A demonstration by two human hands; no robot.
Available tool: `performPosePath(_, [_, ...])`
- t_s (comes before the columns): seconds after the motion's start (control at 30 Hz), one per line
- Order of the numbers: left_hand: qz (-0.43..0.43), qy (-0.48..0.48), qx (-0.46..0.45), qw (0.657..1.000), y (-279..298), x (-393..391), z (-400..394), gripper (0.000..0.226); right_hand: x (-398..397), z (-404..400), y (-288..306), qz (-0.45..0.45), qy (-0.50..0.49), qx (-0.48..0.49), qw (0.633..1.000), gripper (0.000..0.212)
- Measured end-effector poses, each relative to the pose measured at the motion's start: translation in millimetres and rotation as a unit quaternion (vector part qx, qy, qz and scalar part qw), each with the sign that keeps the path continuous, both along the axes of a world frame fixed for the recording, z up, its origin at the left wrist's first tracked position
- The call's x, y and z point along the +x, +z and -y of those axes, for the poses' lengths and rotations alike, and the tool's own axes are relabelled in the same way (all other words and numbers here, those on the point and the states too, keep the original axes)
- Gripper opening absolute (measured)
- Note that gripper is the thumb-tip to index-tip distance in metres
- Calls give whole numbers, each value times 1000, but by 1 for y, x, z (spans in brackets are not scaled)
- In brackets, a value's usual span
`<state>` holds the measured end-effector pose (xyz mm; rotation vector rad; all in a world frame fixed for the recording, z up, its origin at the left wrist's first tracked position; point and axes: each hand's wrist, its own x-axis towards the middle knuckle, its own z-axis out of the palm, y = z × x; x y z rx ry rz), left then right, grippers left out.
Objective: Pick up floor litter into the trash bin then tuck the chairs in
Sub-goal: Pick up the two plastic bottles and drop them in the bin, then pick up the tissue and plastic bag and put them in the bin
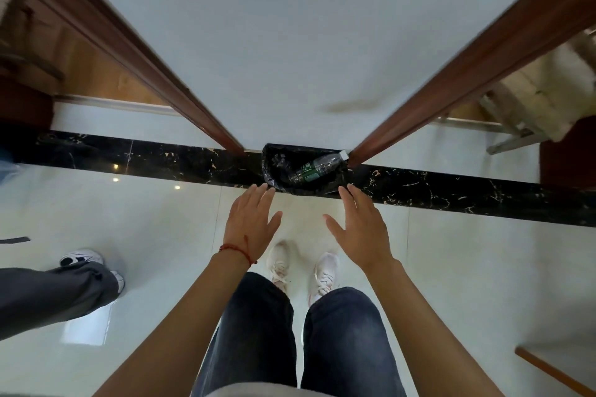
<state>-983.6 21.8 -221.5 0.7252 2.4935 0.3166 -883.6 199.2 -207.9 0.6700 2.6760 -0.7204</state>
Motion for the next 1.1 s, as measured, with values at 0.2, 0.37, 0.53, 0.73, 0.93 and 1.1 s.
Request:
performPosePath(0.2, [-36,5,7,999,46,23,-11,59,24,-9,48,-31,12,25,999,68])
performPosePath(0.37, [-64,-11,-3,998,88,33,-20,55,42,-20,82,-28,36,36,998,61])
performPosePath(0.53, [-105,-40,13,994,132,33,-35,59,59,-33,118,-57,2,67,996,61])
performPosePath(0.73, [-164,-99,26,981,164,38,-57,49,82,-49,149,-109,-30,97,989,59])
performPosePath(0.93, [-163,-175,53,969,183,35,-91,58,96,-62,163,-105,-90,120,983,59])
performPosePath(1.1, [-164,-260,68,949,189,19,-122,56,107,-69,172,-105,-189,134,967,59])
